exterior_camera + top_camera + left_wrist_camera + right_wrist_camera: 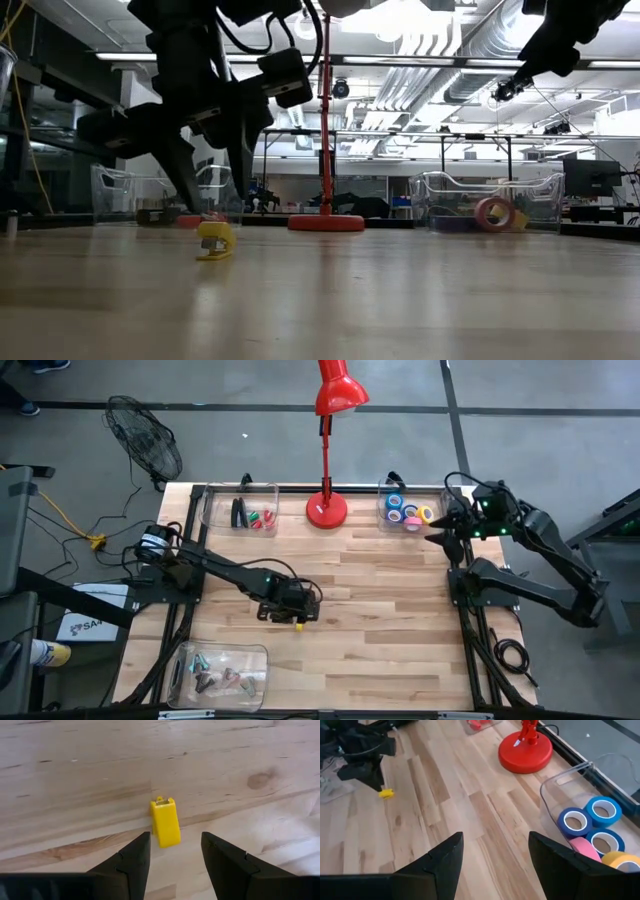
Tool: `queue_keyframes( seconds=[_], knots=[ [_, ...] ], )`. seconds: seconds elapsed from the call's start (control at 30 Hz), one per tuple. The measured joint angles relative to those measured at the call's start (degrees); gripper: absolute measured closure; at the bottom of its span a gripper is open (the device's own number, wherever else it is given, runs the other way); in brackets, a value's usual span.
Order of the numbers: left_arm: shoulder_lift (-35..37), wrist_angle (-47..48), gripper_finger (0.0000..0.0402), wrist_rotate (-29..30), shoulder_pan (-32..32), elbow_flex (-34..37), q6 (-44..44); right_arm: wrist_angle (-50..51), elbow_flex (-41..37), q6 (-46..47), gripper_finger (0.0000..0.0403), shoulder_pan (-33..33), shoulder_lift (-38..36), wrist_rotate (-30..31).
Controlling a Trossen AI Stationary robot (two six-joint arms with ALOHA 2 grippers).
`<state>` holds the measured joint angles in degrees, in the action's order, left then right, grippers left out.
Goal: Pick and place Stapler, Stapler remover, tape
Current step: Put the yellow stapler into the top left transparent bin
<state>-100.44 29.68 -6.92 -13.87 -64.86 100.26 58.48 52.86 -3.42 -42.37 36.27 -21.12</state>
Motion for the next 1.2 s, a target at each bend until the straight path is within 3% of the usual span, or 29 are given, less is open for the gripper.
queue_keyframes(
  seconds=[0.73, 1.07, 1.2],
  knots=[
    [-9.9, 3.3, 0.0232, -5.2, 0.0, -6.3, -2.1, 1.6, 0.0, -2.5, 0.0187, 1.3, -1.1, -0.4],
    [-10.1, 6.6, 0.0312, -6.6, -0.1, -7.4, -4.0, 3.7, 0.0, -3.3, 0.0187, 1.3, -2.3, -1.4],
    [-10.1, 5.9, 0.0324, -7.9, -0.1, -7.6, -1.8, 4.5, 0.0, -3.8, 0.0187, 1.3, -2.6, -1.4]
  ],
)
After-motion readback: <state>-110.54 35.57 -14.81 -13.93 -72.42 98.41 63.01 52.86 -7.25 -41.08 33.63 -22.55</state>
